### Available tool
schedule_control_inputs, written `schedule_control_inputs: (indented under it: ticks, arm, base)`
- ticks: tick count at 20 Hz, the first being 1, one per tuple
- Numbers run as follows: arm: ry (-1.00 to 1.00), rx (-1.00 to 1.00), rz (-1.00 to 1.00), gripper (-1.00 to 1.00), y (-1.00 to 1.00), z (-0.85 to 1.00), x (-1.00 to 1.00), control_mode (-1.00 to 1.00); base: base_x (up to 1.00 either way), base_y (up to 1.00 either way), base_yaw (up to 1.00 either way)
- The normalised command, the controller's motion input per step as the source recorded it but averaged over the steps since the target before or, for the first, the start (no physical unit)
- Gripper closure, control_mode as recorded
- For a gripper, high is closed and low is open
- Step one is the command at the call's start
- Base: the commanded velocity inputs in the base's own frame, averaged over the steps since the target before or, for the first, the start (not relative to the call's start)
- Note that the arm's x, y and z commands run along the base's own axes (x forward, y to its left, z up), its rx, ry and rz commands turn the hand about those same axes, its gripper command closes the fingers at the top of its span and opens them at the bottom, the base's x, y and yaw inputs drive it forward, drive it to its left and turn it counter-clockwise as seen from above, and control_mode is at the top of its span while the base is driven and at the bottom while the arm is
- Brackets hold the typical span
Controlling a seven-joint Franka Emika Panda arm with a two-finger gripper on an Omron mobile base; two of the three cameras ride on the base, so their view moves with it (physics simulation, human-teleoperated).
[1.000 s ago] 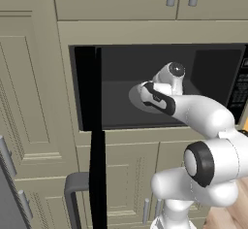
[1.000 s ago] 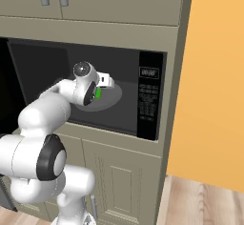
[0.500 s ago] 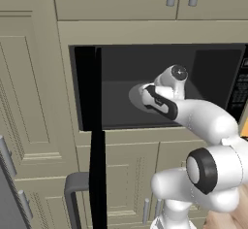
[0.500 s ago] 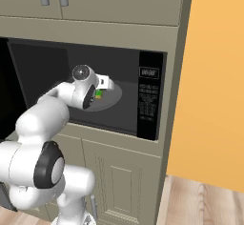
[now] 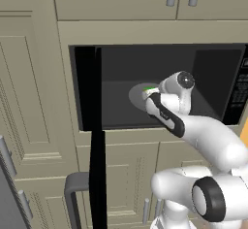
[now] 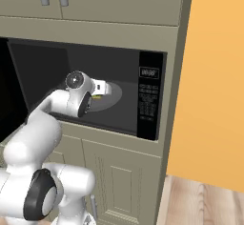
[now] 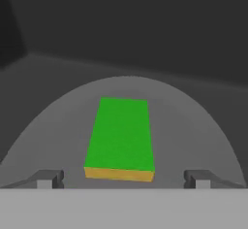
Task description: Place the sponge inside the microwave to prepare for sanitizing.
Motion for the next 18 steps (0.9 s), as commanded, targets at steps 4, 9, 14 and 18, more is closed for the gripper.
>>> schedule_control_inputs:
  ticks: [4,9,14,18]
  arm:
    - [-0.01,0.01,-0.08,-1.0,-0.03,0.43,-0.38,-1.0]
    - [0.05,0.04,-0.11,-1.0,-0.08,0.56,-0.4,-1.0]
    - [0.02,0.04,-0.06,-1.0,-0.03,0.26,-0.67,-1.0]
    - [0.0,0.02,0.0,-1.0,-0.01,0.22,-0.73,-1.0]
  base:
    - [0.0,0.0,0.0]
    - [0.0,0.0,0.0]
    - [0.0,0.0,0.0]
    - [0.0,0.0,0.0]
